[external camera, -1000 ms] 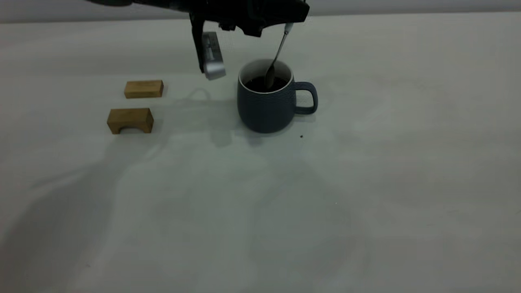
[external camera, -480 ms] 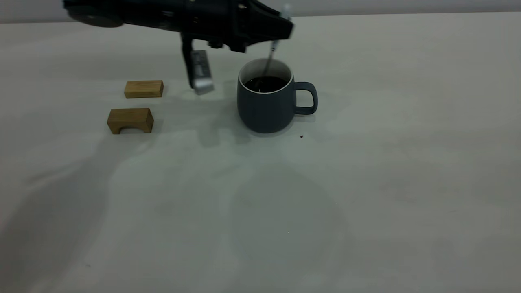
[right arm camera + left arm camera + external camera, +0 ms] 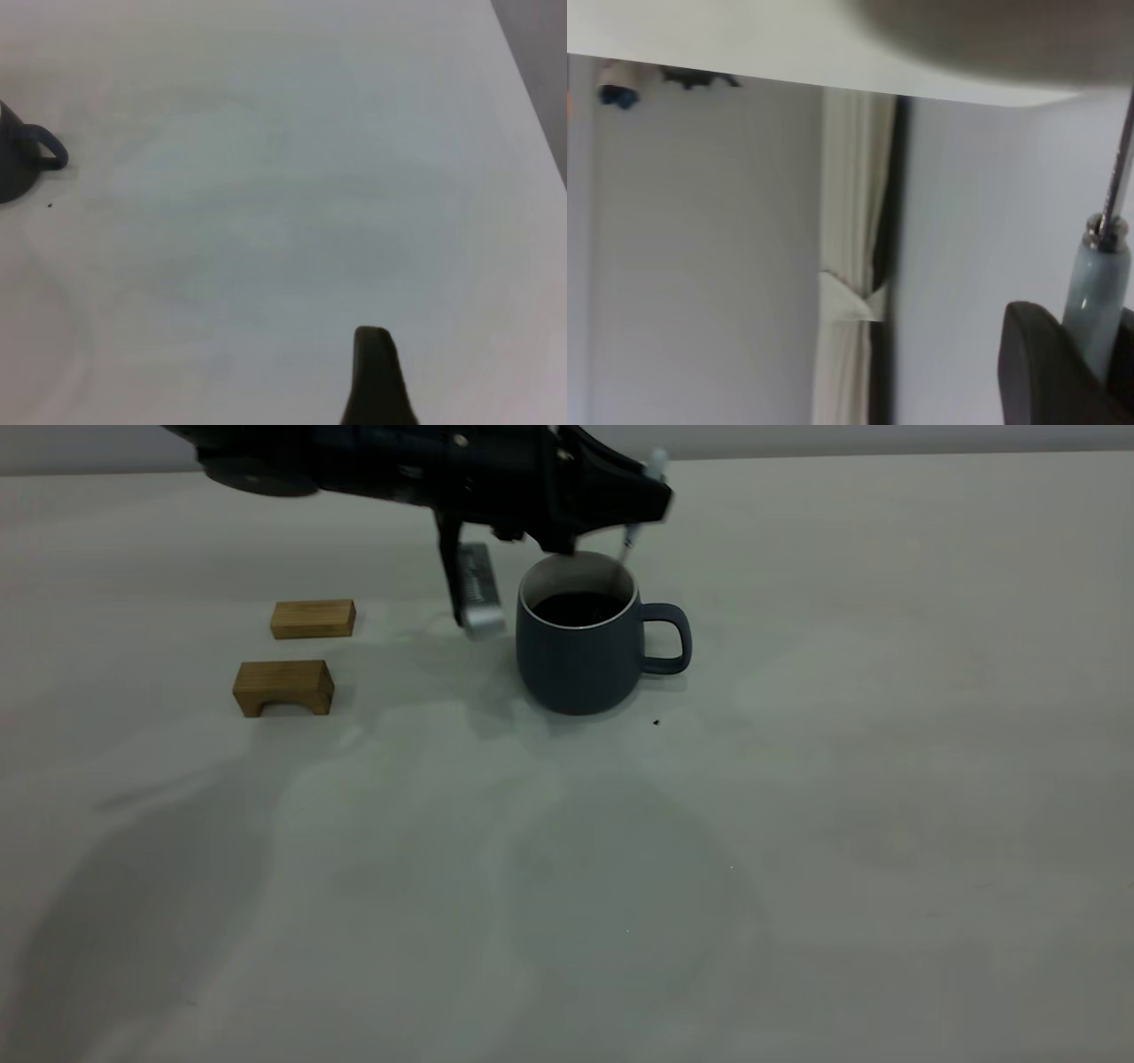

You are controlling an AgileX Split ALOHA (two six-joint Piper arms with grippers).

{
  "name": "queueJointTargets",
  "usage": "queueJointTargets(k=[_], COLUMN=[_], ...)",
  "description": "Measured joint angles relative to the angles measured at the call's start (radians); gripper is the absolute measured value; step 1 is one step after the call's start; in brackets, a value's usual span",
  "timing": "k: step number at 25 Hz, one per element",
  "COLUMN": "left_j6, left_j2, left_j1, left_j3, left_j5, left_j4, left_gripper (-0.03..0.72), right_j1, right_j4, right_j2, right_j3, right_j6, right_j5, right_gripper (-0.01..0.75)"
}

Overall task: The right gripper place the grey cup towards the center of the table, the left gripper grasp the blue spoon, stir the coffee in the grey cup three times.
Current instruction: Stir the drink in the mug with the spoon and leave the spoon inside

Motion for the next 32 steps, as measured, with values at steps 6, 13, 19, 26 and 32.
queueJointTargets(k=[6,13,19,26,32], left_j6=[-0.001,-0.003,0.000,0.003,0.002], left_j2=[0.001,0.001,0.001,0.002,0.002], left_j1=[-0.008,0.066,0.082,0.036,0.027], left_j3=[0.005,0.047,0.045,0.017,0.017], left_j5=[0.077,0.154,0.105,0.066,0.155], left_j4=[0.037,0.066,0.012,0.000,0.056], left_gripper=[0.139,0.139,0.139,0.139,0.139], right_j1=[0.000,0.000,0.000,0.000,0.000], right_j4=[0.000,0.000,0.000,0.000,0.000], right_j2=[0.000,0.000,0.000,0.000,0.000], right_j3=[0.000,0.000,0.000,0.000,0.000], right_j6=[0.000,0.000,0.000,0.000,0.000], right_j5=[0.000,0.000,0.000,0.000,0.000], right_gripper=[0.580,0.580,0.580,0.580,0.580])
